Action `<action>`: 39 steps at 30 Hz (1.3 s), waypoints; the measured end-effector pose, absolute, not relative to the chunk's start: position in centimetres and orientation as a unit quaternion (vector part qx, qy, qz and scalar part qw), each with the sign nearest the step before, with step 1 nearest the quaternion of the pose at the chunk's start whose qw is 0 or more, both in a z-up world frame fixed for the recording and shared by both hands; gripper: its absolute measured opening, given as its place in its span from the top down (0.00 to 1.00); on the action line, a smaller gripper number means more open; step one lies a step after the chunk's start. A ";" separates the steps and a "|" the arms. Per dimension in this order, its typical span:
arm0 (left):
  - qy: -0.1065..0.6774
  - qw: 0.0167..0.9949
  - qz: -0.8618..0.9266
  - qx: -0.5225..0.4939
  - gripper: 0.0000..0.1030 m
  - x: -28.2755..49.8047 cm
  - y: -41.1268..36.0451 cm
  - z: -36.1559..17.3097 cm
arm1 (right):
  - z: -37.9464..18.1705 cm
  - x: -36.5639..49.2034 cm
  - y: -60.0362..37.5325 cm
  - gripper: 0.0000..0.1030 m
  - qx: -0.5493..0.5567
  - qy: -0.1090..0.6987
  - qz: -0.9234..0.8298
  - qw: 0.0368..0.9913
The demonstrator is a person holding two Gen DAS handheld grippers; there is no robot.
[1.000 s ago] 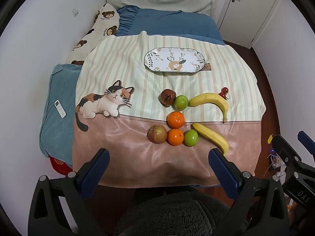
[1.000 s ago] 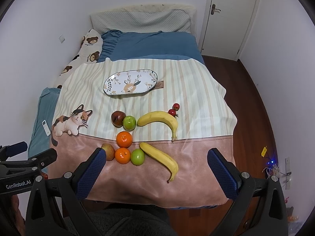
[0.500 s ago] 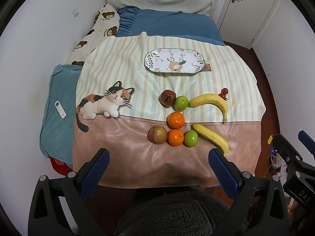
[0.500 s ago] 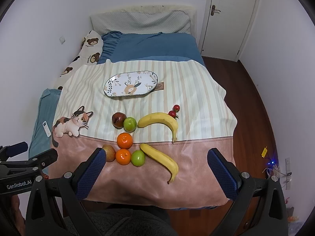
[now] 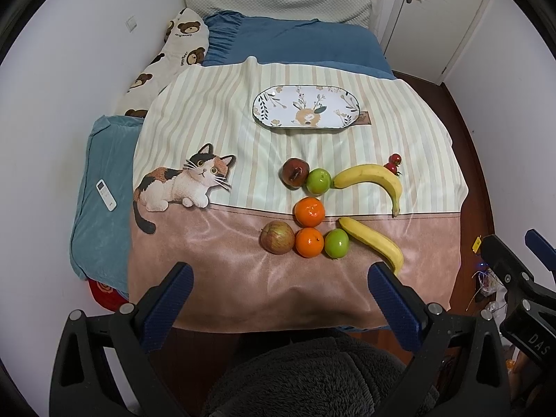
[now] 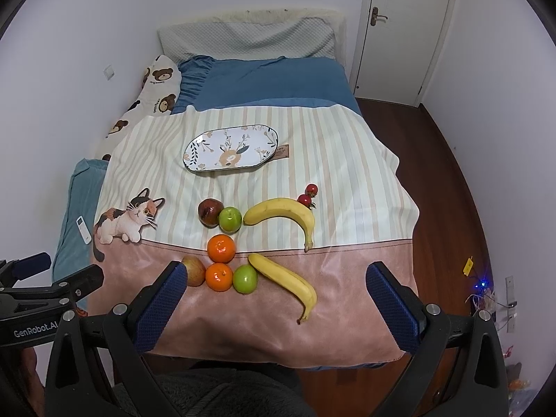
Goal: Organize fruits
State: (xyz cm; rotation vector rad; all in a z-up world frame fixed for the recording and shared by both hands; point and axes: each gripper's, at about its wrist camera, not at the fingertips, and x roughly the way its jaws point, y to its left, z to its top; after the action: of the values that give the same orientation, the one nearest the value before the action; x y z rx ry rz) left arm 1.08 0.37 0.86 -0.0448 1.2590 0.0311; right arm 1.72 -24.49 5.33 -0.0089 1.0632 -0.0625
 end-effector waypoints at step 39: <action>0.716 0.649 0.004 -0.256 0.17 7.8 -4.6 -18.6 | -4.5 10.3 -28.1 0.00 -0.076 0.576 0.041 0.813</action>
State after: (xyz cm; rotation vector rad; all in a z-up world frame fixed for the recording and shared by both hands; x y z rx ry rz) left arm 7.81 -4.62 -18.56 -0.5821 1.6280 0.0086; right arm 10.26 -28.12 -4.45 -0.1621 1.2293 0.0876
